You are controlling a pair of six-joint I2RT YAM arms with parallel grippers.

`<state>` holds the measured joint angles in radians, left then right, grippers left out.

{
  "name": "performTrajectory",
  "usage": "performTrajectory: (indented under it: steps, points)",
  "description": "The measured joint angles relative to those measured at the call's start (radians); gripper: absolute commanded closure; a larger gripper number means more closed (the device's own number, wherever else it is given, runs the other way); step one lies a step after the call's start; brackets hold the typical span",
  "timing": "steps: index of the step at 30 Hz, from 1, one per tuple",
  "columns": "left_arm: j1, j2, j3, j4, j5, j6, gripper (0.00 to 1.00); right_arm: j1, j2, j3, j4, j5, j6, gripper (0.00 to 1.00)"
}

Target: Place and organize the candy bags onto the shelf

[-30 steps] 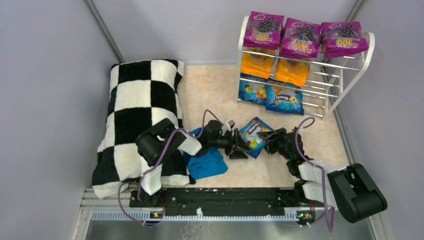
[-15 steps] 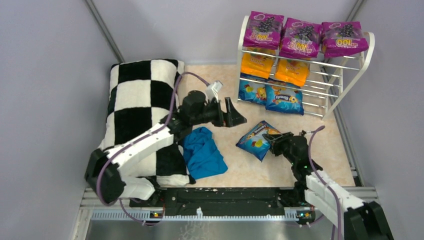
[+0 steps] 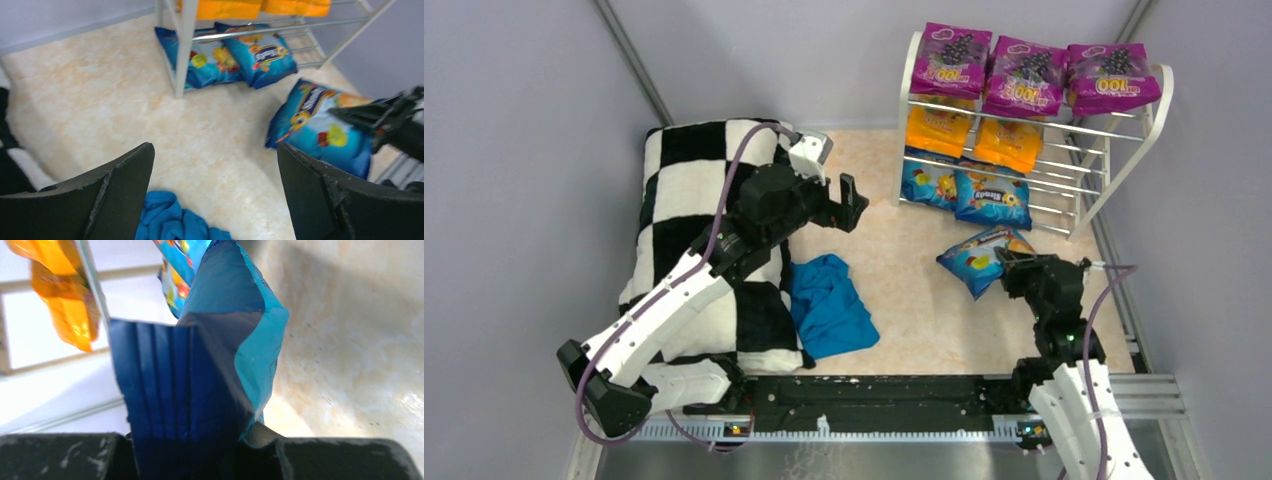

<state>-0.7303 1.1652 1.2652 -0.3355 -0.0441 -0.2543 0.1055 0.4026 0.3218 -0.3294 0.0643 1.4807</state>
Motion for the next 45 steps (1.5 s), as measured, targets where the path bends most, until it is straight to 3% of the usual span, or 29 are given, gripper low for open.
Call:
performTrajectory:
  steps: [7,15,32,45]
  points:
    - [0.002,-0.027,-0.139,0.0,-0.106,0.075,0.01,-0.1,0.127,0.147,0.012,0.026,0.006,1.0]
    - [0.002,-0.044,-0.167,0.016,-0.137,0.101,0.01,-0.131,0.237,0.189,0.092,0.103,0.079,1.0]
    - [0.002,-0.042,-0.174,0.029,-0.129,0.104,0.01,-0.151,0.505,0.077,0.503,0.304,0.277,1.0]
    - [0.002,-0.008,-0.177,0.039,-0.129,0.105,0.01,-0.154,0.849,0.071,0.896,0.408,0.292,1.0]
